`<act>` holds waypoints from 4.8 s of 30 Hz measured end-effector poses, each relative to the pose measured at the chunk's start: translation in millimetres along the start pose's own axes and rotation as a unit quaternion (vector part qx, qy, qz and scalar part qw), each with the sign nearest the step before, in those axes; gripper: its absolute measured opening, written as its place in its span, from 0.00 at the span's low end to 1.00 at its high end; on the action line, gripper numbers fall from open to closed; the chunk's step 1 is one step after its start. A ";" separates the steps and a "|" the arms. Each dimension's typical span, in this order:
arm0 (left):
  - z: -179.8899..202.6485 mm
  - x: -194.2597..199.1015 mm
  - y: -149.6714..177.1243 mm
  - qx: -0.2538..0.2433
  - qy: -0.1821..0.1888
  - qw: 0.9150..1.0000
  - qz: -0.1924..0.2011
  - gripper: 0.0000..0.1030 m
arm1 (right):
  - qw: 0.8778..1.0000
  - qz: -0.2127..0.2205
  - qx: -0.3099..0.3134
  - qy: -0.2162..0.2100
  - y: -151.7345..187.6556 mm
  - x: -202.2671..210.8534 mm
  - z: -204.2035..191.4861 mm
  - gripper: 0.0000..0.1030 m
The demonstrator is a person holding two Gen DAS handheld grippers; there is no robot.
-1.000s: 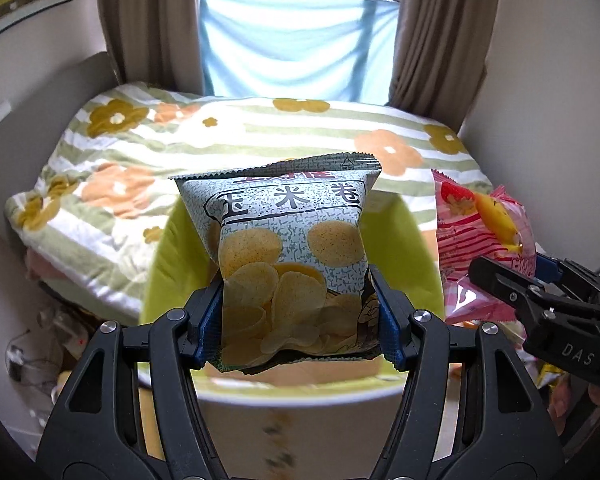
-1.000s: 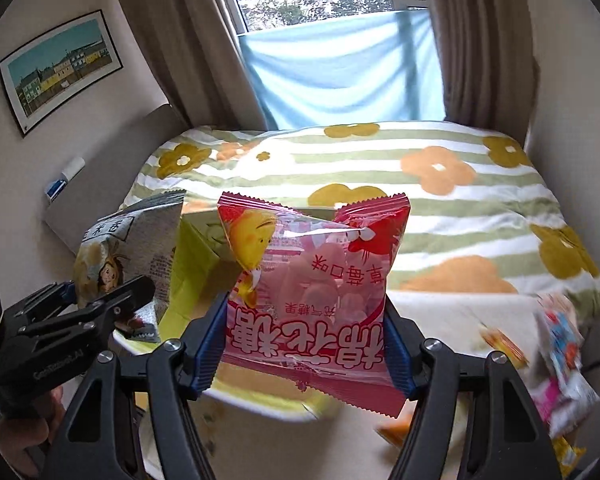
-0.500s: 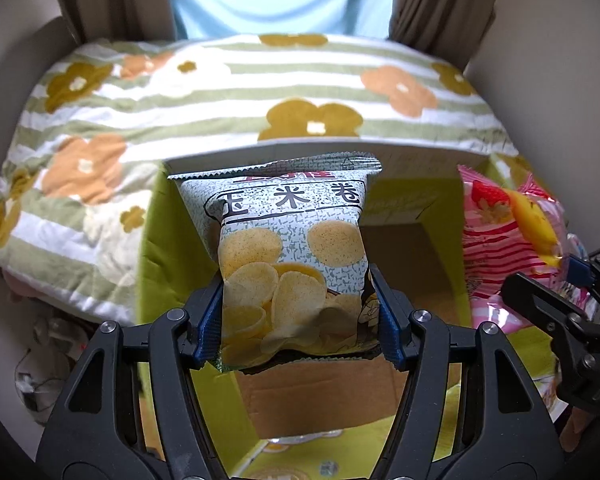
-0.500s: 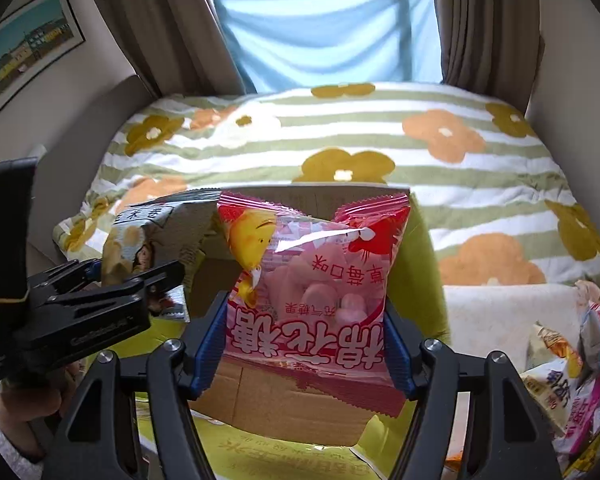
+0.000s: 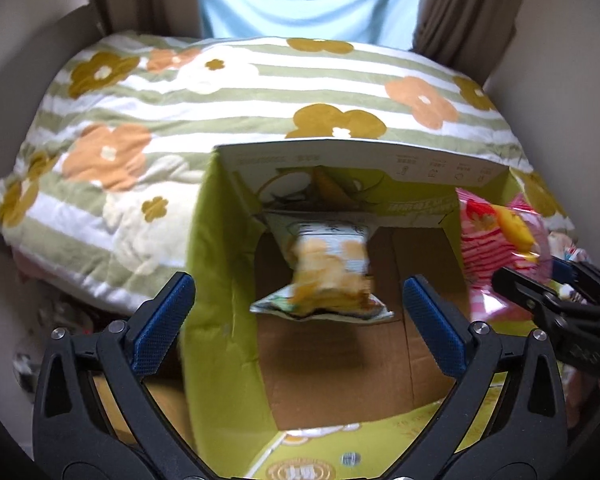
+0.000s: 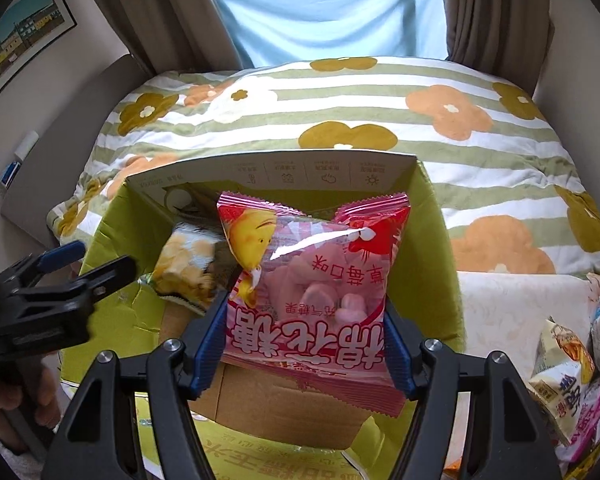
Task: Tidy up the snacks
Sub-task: 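Carry both bags over the box and open both tools to drop them, then move both tools back to the pile and grasp new bags, then lift cheese snack bag with left tool while right tool lifts shrimp cracker bag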
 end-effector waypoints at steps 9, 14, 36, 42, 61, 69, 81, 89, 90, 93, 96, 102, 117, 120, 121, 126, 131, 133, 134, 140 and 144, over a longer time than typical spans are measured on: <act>-24.1 19.7 18.1 0.041 -0.008 0.999 0.005 1.00 | 1.000 0.005 0.023 -0.003 -9.8 -21.2 -8.9 1.00; -26.1 30.4 29.4 0.044 -0.010 0.999 0.008 1.00 | 1.000 0.015 0.007 -0.009 -0.5 -12.3 -4.0 1.00; 6.6 116.5 45.8 0.002 0.025 0.997 0.077 1.00 | 0.998 0.055 0.013 0.003 31.9 90.8 -29.0 1.00; 39.0 128.0 47.8 -0.020 0.042 0.996 0.080 1.00 | 0.997 0.071 0.005 0.015 42.3 123.4 -16.2 1.00; 280.9 111.0 68.6 -0.102 0.102 0.988 0.053 1.00 | 0.992 0.099 -0.047 0.058 86.3 215.4 164.5 1.00; 365.6 75.8 79.2 -0.108 0.104 0.988 0.020 1.00 | 0.994 0.075 -0.048 0.071 95.5 217.6 263.0 1.00; 440.6 -4.8 89.9 -0.192 0.094 0.975 -0.060 1.00 | 0.996 0.040 -0.067 0.052 93.7 168.8 340.9 0.99; 466.9 -52.3 108.4 -0.242 0.096 0.960 -0.105 1.00 | 0.995 -0.046 -0.058 0.072 107.0 131.4 362.1 1.00; 467.9 -56.6 109.8 -0.244 0.098 0.959 -0.109 1.00 | 0.994 -0.052 -0.057 0.075 108.2 127.5 363.3 1.00; 471.4 -67.9 113.2 -0.250 0.099 0.956 -0.119 0.94 | 0.993 -0.065 -0.055 0.078 109.7 117.4 365.9 1.00; 471.1 -76.9 112.8 -0.247 0.096 0.956 -0.122 0.78 | 0.993 -0.073 -0.061 0.075 109.3 109.5 368.1 1.00; 470.9 -84.1 111.1 -0.254 0.099 0.954 -0.125 0.53 | 0.992 -0.087 -0.055 0.080 103.7 95.5 369.6 1.00; 453.4 -85.6 98.0 -0.234 0.098 0.960 -0.121 0.47 | 0.988 -0.114 0.000 0.107 92.3 62.2 366.4 1.00; 452.1 -85.2 97.2 -0.229 0.098 0.961 -0.120 0.47 | 0.986 -0.120 0.007 0.114 92.9 55.8 368.6 0.99; 451.8 -85.1 97.1 -0.228 0.098 0.961 -0.120 0.47 | 0.985 -0.124 0.008 0.119 94.0 52.5 370.5 0.99; 447.5 -83.2 95.4 -0.223 0.095 0.963 -0.118 0.47 | 0.982 -0.134 0.016 0.135 98.5 43.9 375.8 0.83; 441.2 -78.2 92.9 -0.213 0.091 0.966 -0.113 0.47 | 0.983 -0.124 0.023 0.136 98.6 46.5 371.2 0.73; 438.6 -74.2 91.9 -0.208 0.088 0.968 -0.108 0.47 | 0.985 -0.118 0.016 0.126 97.8 49.2 370.1 0.71; 436.9 -72.4 91.2 -0.205 0.088 0.969 -0.107 0.47 | 0.986 -0.113 0.013 0.123 97.1 51.5 369.4 0.70; 427.0 -52.4 84.0 -0.188 0.081 0.975 -0.085 0.47 | 0.990 -0.083 0.008 0.111 89.3 71.6 359.5 0.68; 421.1 -26.9 76.3 -0.176 0.076 0.980 -0.058 0.47 | 0.993 -0.055 0.014 0.103 79.8 94.4 348.2 0.68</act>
Point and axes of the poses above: each gripper's, at about its wrist camera, not at the fingertips, and x roughly against the way its jaws point, z to its right, y to its underside, the point moved 7 cm from there along -x, roughly the way its jaws point, and after that the axes turned 3 degrees about -y, right-handed, at the moved point
